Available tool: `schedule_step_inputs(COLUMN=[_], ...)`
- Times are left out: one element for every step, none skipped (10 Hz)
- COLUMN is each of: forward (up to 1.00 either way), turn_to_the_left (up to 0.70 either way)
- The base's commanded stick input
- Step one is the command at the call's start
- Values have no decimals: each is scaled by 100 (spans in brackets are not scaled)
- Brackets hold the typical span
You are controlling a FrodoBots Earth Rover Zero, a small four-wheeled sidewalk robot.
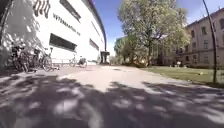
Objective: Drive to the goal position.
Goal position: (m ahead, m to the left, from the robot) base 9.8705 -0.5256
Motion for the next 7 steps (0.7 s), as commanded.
schedule_step_inputs(forward=[100,100,100,100,100,100,100], turn_to_the_left=[0,0,0,0,0,0,0])
